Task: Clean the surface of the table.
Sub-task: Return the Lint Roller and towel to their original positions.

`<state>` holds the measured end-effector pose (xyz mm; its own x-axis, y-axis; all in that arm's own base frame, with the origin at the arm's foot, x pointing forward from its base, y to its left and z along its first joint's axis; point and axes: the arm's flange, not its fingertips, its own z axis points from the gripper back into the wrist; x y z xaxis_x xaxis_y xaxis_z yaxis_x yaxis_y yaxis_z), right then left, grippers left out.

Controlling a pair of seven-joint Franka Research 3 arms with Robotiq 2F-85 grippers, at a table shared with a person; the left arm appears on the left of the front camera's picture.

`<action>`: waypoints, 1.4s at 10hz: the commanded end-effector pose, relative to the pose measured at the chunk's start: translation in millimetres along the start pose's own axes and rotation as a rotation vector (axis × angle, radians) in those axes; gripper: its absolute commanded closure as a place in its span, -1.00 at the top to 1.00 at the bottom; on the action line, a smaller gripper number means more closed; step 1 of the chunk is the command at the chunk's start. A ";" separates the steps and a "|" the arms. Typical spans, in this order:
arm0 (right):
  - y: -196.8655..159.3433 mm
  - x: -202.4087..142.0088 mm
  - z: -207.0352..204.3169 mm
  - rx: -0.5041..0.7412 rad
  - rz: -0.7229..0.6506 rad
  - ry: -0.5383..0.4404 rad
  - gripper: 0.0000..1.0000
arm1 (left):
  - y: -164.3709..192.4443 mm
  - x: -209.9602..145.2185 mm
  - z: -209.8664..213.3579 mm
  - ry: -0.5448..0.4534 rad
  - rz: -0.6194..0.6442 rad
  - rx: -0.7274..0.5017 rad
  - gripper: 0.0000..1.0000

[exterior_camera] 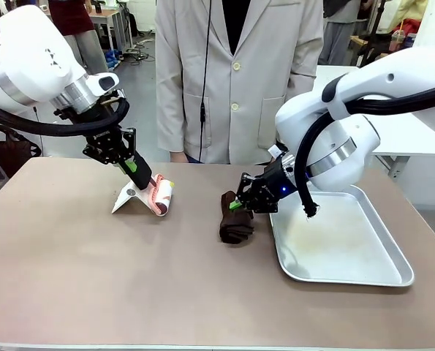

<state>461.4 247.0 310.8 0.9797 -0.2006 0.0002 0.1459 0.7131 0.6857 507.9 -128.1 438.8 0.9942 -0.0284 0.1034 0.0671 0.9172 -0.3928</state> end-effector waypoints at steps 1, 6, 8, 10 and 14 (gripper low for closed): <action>6.0 3.4 -1.7 -0.003 -0.019 0.004 -0.74 | -0.6 0.6 -3.4 -0.024 0.012 0.040 -0.67; 4.0 2.2 -2.9 0.004 -0.019 0.016 0.40 | 0.9 -1.7 -2.6 -0.031 0.006 0.044 0.49; 4.4 2.4 -2.9 0.008 -0.014 0.020 1.00 | 1.1 -4.1 2.0 -0.046 0.007 0.045 1.00; 3.9 2.4 -1.4 0.015 -0.012 0.022 1.00 | 5.6 -6.5 9.6 -0.067 0.020 0.046 0.99; 18.5 -4.2 27.2 -0.049 0.033 0.012 1.00 | 20.0 -32.7 47.8 -0.138 0.030 0.045 1.00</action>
<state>460.9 247.0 324.1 0.9852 -0.1698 0.0221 0.1104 0.7286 0.6760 491.1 -95.5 464.5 0.9812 0.0367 0.1896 0.0385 0.9249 -0.3783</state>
